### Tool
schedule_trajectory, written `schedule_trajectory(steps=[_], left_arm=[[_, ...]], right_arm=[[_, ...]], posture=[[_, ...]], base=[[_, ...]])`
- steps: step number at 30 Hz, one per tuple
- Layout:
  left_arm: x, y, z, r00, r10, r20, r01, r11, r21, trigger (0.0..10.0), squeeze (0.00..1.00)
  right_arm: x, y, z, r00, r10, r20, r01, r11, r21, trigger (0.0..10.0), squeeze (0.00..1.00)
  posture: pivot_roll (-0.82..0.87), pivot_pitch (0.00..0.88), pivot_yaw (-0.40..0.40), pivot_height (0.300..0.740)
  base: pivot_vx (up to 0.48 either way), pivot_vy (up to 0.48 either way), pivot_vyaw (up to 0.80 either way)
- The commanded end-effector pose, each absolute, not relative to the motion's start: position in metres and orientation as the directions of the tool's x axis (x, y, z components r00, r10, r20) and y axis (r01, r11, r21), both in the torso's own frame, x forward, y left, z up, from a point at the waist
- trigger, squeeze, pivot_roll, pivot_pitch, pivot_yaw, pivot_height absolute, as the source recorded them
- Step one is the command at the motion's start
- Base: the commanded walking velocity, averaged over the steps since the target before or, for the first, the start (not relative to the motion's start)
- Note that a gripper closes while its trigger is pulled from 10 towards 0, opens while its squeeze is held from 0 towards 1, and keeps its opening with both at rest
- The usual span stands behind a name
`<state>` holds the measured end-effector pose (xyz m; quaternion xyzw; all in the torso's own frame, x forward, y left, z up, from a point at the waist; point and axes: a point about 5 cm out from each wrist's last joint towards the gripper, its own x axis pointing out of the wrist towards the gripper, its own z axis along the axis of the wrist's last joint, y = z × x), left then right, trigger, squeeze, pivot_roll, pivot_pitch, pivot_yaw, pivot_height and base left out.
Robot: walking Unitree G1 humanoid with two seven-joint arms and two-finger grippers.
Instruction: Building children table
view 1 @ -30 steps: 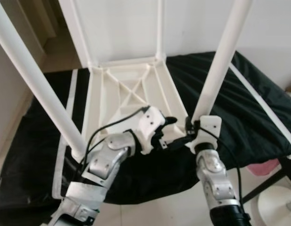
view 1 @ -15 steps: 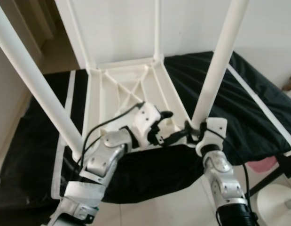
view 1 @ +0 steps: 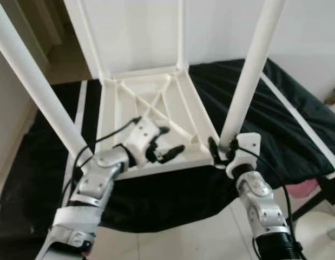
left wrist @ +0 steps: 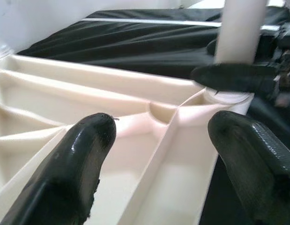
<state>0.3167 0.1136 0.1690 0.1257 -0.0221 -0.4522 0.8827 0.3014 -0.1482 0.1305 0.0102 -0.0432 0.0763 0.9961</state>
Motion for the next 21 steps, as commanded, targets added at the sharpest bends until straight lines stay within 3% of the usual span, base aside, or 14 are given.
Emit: schedule_trajectory(steps=[1,7,12,19,21], left_arm=[[0.317,0.129,0.157,0.65,-0.751,-0.119,0.752,0.613,0.242,10.0,0.0],[0.301,0.149,0.136,0.603,-0.76,-0.24,0.797,0.561,0.224,10.0,0.0],[0.278,0.153,0.115,0.492,-0.796,-0.354,0.87,0.466,0.16,10.0,0.0],[0.273,0.154,0.107,0.486,-0.786,-0.382,0.871,0.472,0.138,10.0,0.0],[0.276,0.157,0.103,0.532,-0.747,-0.398,0.846,0.495,0.2,10.0,0.0]], right_arm=[[0.304,-0.147,0.136,0.98,0.165,0.112,-0.168,0.986,0.017,10.0,0.0],[0.307,-0.147,0.137,0.973,0.205,0.104,-0.206,0.979,-0.003,10.0,0.0],[0.315,-0.143,0.139,0.957,0.272,0.097,-0.272,0.962,-0.011,10.0,0.0],[0.327,-0.14,0.148,0.943,0.314,0.11,-0.312,0.949,-0.038,10.0,0.0],[0.334,-0.137,0.154,0.932,0.342,0.117,-0.338,0.94,-0.049,10.0,0.0]], posture=[[0.01,0.0,0.047,0.74],[0.01,0.0,0.047,0.74],[0.02,0.0,0.045,0.74],[0.04,0.0,0.037,0.74],[0.05,0.0,0.03,0.74]], base=[[0.0,0.0,0.0],[0.0,0.0,0.0],[0.0,0.0,0.0],[0.0,0.0,0.0],[0.0,0.0,0.0]])
